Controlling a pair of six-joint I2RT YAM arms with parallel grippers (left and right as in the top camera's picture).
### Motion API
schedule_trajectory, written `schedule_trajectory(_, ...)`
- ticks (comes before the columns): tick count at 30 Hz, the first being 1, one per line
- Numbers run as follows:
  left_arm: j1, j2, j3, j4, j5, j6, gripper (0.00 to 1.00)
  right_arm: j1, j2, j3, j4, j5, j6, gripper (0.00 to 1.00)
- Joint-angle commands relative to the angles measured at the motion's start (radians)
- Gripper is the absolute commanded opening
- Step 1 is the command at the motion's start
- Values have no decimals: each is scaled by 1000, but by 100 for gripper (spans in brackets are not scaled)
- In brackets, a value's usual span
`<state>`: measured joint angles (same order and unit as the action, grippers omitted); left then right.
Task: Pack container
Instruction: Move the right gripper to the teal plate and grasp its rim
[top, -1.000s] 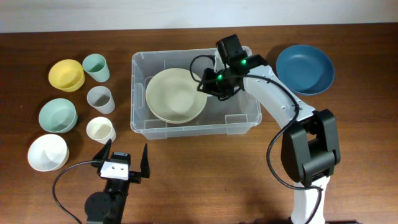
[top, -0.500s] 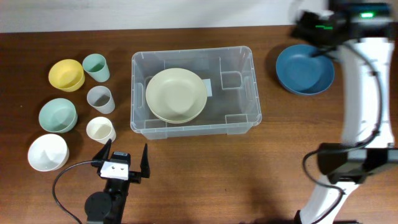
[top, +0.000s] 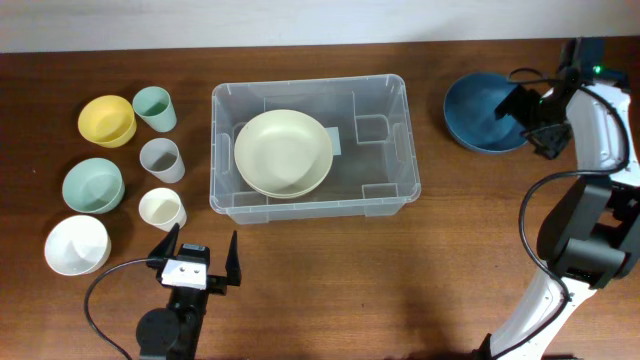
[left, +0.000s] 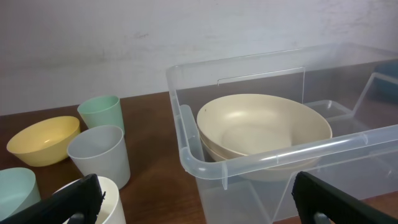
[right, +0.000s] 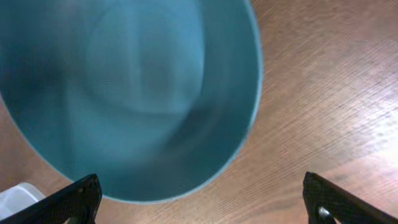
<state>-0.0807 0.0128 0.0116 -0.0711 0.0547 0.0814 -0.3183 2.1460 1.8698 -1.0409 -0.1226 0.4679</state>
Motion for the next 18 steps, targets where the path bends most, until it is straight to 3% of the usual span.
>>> schedule_trajectory(1, 7, -7, -3, -5, 0, -13, 100, -3, -5, -37, 29, -17, -22, 99)
schedule_trajectory(12, 7, -7, -3, -5, 1, -13, 99, -3, 92, -50, 28, 10, 1, 100)
schedule_trajectory(13, 7, -7, -3, -5, 0, -13, 99, -3, 93, -50, 29, 11, 4, 96)
schedule_trajectory(14, 7, -7, -3, -5, 0, -13, 99, -3, 95, -50, 36, 11, 5, 82)
schedule_trajectory(18, 7, -7, -3, -5, 1, -13, 99, -3, 102, -51, 40, 38, 8, 67)
